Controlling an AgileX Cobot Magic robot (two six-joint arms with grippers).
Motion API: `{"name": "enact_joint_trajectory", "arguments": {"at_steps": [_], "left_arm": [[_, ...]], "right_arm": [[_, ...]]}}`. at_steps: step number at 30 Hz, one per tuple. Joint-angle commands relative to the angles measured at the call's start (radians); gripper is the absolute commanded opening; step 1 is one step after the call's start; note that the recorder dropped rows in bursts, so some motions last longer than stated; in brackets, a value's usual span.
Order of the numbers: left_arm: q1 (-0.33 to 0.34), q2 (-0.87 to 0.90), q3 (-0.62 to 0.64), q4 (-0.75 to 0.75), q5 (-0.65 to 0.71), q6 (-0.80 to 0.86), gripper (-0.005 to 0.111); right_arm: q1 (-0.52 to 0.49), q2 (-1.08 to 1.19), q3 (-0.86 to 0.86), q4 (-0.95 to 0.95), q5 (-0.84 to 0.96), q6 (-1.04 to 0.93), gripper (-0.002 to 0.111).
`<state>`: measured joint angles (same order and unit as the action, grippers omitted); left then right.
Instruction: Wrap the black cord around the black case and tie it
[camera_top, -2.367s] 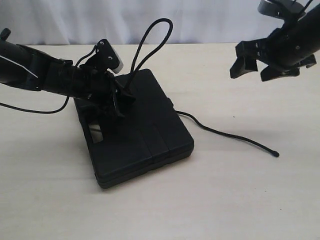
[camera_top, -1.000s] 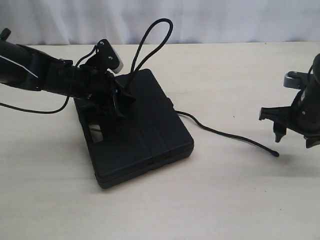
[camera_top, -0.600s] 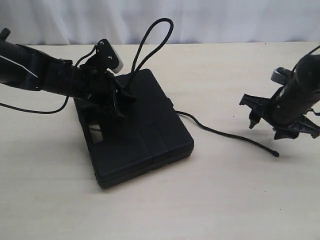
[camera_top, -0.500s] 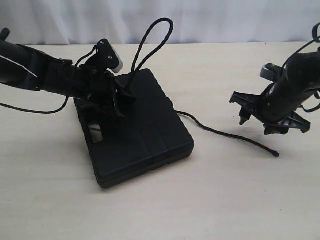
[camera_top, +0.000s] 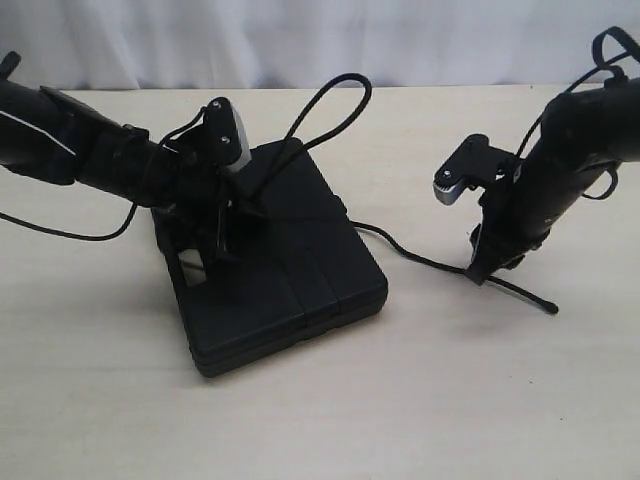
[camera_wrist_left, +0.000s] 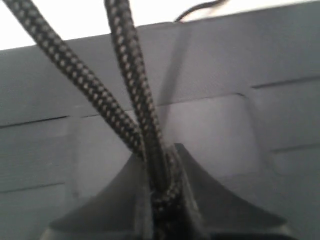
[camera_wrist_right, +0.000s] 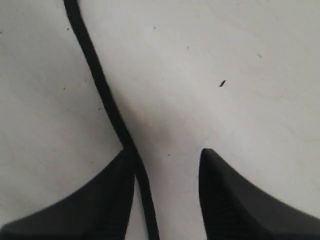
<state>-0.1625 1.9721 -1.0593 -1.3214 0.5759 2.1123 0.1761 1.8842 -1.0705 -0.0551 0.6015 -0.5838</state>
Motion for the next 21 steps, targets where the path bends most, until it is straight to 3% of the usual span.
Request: {"name": "enact_joint_trajectory", "arguments": {"at_steps": [1, 7, 9, 10, 14, 16, 20, 21], "left_arm": [[-0.002, -0.002, -0.002, 0.073, 0.069, 0.031, 0.000], [-0.019, -0.006, -0.020, 0.157, 0.079, 0.031, 0.000], [-0.040, -0.009, -0.041, 0.199, 0.075, 0.031, 0.000], [-0.069, -0.009, -0.068, 0.250, 0.056, 0.031, 0.000], [-0.138, -0.009, -0.123, 0.385, -0.015, 0.031, 0.000], [-0.185, -0.011, -0.142, 0.582, -0.082, 0.031, 0.000], [-0.231, -0.020, -0.142, 0.948, -0.099, 0.031, 0.000], [-0.238, -0.023, -0.142, 0.979, -0.107, 0.031, 0.000]], "right_arm": [[0.001, 0.058, -0.005, 0.000, 0.036, -0.034, 0.037], [0.001, 0.085, -0.005, -0.005, -0.002, -0.028, 0.035], [0.001, 0.085, -0.005, 0.007, -0.005, -0.002, 0.021], [0.001, 0.085, -0.005, 0.038, 0.002, 0.006, 0.004], [-0.001, 0.085, -0.049, 0.134, 0.069, 0.099, 0.004], [-0.001, 0.079, -0.120, 0.264, 0.177, 0.208, 0.004], [-0.018, 0.079, -0.148, 0.523, 0.182, 0.233, 0.004], [-0.026, 0.079, -0.151, 0.559, 0.181, 0.233, 0.004]]}}
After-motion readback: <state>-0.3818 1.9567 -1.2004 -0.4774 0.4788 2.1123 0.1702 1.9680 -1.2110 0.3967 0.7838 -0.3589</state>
